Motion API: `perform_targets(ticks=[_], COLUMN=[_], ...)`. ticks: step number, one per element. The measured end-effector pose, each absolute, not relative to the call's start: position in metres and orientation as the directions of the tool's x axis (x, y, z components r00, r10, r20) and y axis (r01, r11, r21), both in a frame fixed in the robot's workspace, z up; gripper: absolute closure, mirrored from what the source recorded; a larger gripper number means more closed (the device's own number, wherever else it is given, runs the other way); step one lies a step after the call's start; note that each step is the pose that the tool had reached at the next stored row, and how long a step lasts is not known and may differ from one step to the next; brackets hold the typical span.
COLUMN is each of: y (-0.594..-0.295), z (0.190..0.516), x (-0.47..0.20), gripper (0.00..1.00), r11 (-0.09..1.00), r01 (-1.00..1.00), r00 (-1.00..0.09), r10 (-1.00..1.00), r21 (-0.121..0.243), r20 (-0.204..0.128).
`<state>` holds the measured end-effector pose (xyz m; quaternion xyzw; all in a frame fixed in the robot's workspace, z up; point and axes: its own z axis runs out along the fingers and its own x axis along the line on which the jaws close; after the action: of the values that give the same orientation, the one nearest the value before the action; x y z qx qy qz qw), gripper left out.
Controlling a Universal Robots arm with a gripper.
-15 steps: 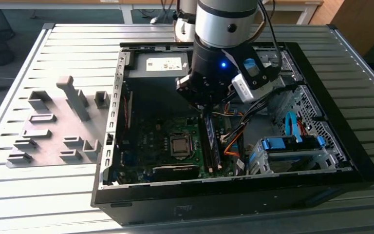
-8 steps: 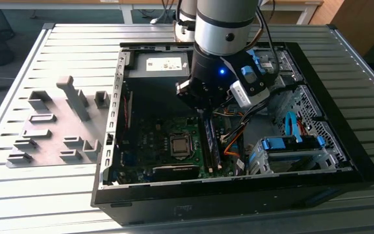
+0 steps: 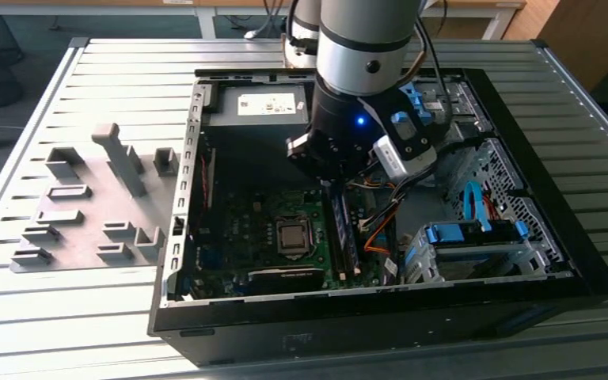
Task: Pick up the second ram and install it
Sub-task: 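Insert the second ram into the second slot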
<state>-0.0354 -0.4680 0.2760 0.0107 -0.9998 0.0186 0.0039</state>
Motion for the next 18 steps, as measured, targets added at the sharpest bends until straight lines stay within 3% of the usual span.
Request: perform_targets(ticks=[18], y=[-0.471], z=[0.25], x=[-0.034], gripper=[0.86], r11=[0.999], r01=[-0.009], r00=[-1.0], r10=[-0.009], r21=[-0.037], r20=[0.008])
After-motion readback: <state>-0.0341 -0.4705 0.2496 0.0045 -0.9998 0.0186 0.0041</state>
